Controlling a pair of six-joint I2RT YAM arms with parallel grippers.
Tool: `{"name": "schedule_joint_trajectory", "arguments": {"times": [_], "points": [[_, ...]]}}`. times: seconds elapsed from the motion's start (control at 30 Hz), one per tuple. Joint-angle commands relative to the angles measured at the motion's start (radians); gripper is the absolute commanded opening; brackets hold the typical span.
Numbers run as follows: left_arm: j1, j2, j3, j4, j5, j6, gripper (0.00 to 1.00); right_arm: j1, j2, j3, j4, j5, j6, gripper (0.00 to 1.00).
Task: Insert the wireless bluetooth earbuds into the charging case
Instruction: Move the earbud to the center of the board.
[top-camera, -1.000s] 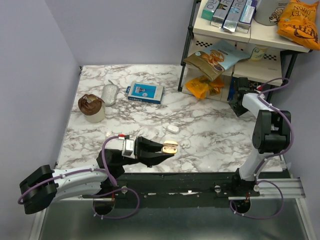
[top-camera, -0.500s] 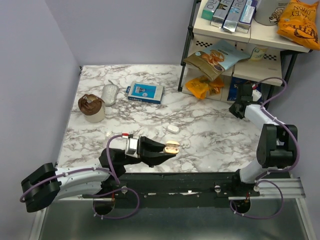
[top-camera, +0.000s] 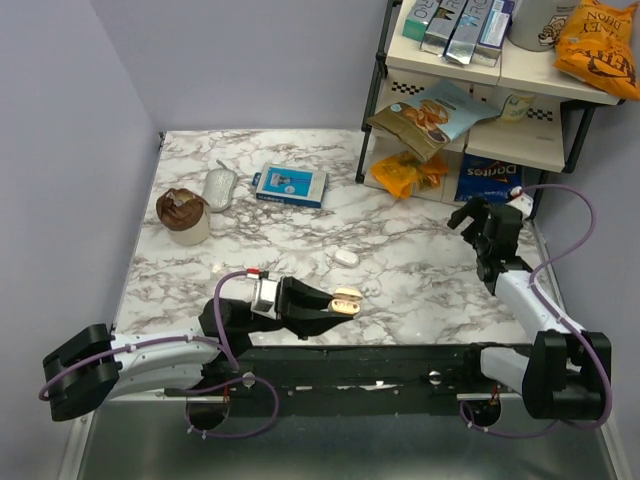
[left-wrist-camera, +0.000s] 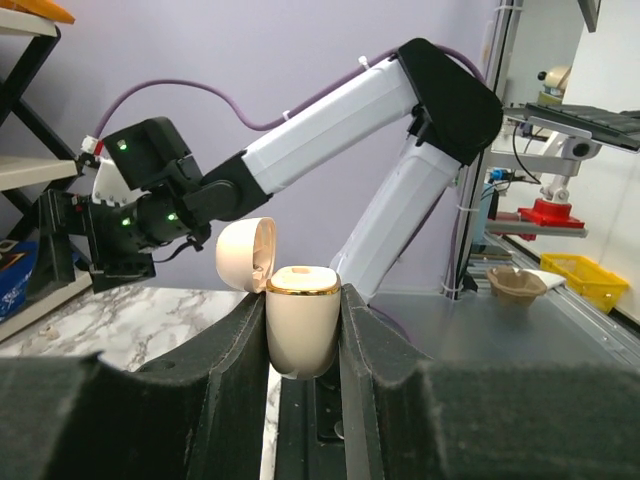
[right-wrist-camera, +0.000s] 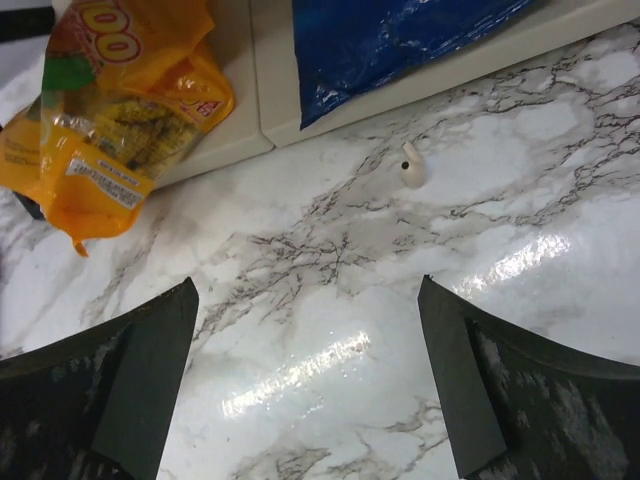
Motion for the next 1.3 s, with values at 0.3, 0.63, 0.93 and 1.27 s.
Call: {"name": "schedule_joint_trajectory", "arguments": {"times": [0.3,0.63,0.93,1.27], "points": [[-0.037,-0.074,-0.007,0.156,-0.022,0.032,0.00,-0.109,0.168,-0.037,0.190,-0.085,0.268,1.00],[-0.039,-0.082,0.004,0.100,-0.033,0.073,0.00,-0.177,0.288,-0.041,0.266,-0.100,0.443,1.00],[-0.039,-0.050,0.025,0.080,-0.038,0.102,0.00,-0.243,0.409,0.090,0.247,-0.155,0.450,1.00],[-0.039,-0.029,0.050,0.036,-0.038,0.147,0.00,-0.243,0.535,0.241,0.200,-0.215,0.434,1.00]]}}
